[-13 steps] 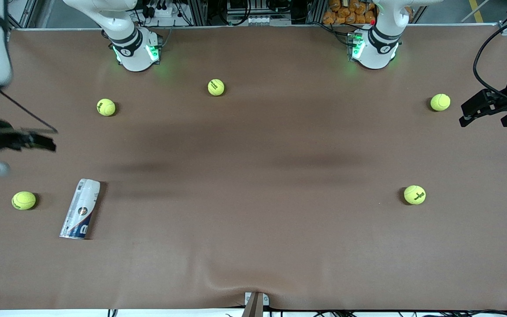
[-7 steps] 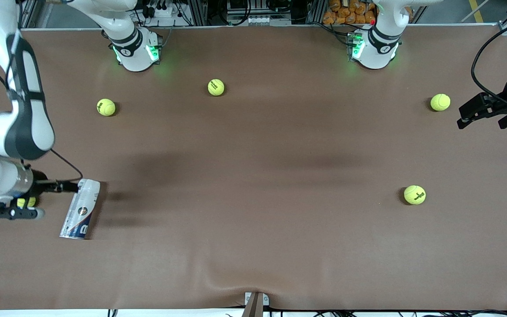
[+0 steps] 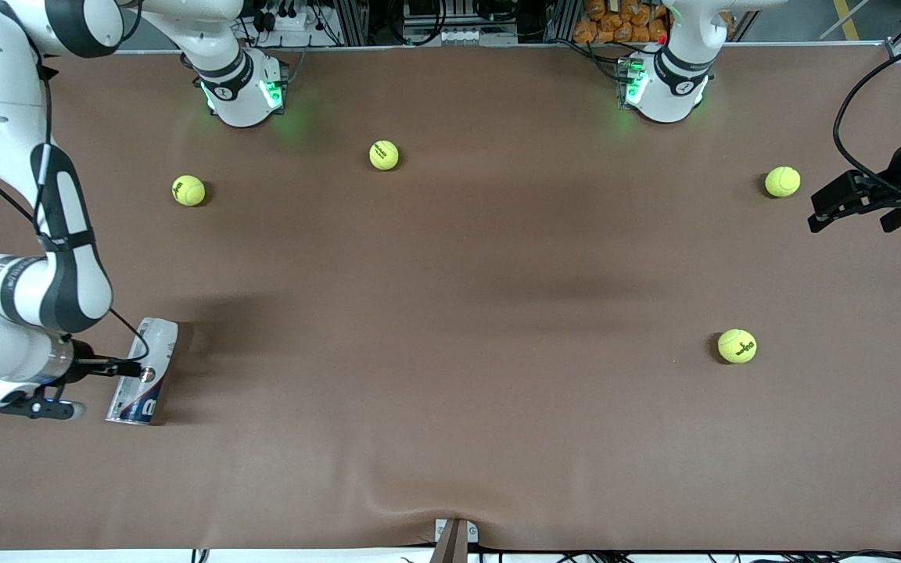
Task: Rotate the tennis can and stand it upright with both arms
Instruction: 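Reach the right gripper down over the lying white tennis can, then close the right gripper around the body of the tennis can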
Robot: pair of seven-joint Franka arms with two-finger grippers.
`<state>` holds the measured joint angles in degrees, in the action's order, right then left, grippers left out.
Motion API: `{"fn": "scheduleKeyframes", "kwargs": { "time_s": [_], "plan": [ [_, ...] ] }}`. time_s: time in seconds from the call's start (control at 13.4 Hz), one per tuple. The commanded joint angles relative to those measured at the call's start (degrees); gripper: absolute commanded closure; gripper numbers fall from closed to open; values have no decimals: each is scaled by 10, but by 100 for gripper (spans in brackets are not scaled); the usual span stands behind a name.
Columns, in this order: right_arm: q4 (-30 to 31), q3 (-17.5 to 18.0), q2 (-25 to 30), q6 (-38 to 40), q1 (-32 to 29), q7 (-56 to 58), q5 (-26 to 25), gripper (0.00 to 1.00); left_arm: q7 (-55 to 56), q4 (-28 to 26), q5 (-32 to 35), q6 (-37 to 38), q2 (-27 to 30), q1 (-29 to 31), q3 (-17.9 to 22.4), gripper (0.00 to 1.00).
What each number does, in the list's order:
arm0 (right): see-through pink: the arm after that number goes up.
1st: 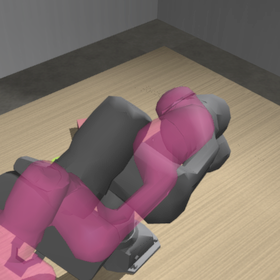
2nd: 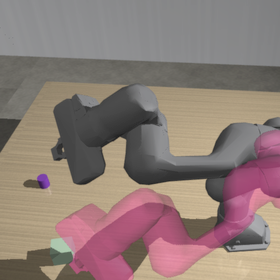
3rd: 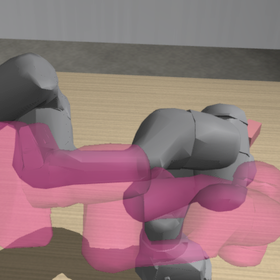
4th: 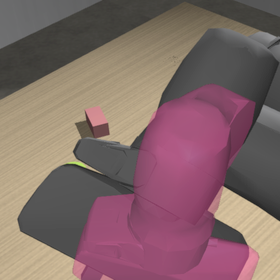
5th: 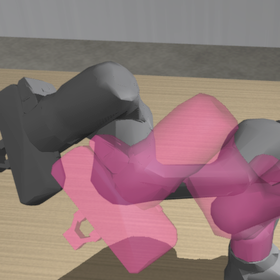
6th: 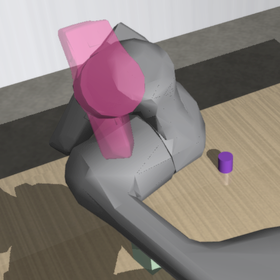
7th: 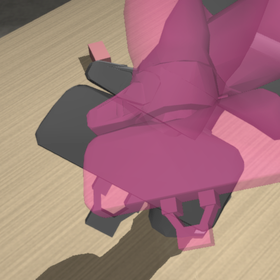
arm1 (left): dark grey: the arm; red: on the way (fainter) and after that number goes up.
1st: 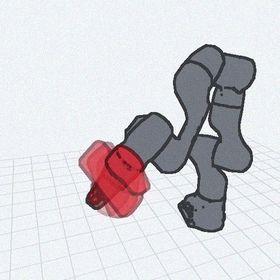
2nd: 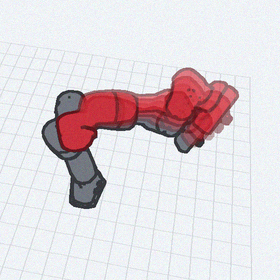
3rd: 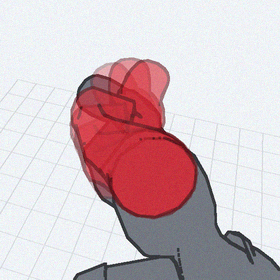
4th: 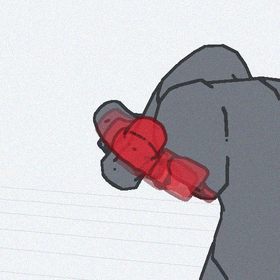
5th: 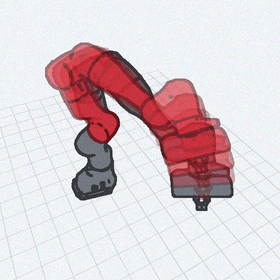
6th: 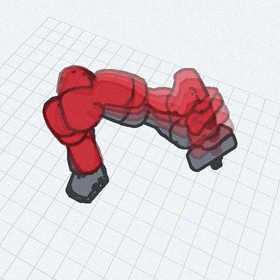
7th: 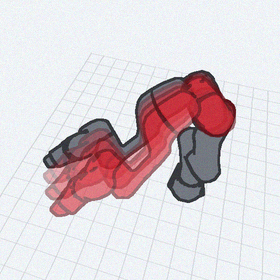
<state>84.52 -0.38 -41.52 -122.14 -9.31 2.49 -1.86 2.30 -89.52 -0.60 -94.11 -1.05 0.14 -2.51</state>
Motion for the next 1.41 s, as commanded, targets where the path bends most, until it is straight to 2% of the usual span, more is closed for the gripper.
{"fn": "scheduleKeyframes", "kwargs": {
  "time_s": [0.0, 0.22, 0.67, 0.82, 0.89, 0.97, 1.34],
  "plan": [
    [-6, 6, -15, 3, -3, -1, 14, 0, -7, 5, 3, 7, -4, 1, -2, 0],
    [-1, 7, -34, 5, -6, 1, 14, 0, -7, 5, 3, 7, -7, 1, -2, 0],
    [21, 8, -35, 1, -3, 1, 16, 0, -5, 5, 3, 7, -11, -1, -2, 0],
    [21, 8, -36, -15, -6, 1, 34, 0, -5, 5, 3, 7, -11, -1, -2, 0],
    [21, 7, -37, -23, -8, 2, 44, 2, -5, 5, 2, 7, -11, -1, -2, 0],
    [21, 8, -36, -23, -7, 2, 44, 9, -5, 5, 2, 7, -11, -1, -2, 0],
    [-1, 8, -24, -21, 2, 58, 42, 7, -3, 4, 3, 7, -15, -2, -2, 0]
  ]
}}
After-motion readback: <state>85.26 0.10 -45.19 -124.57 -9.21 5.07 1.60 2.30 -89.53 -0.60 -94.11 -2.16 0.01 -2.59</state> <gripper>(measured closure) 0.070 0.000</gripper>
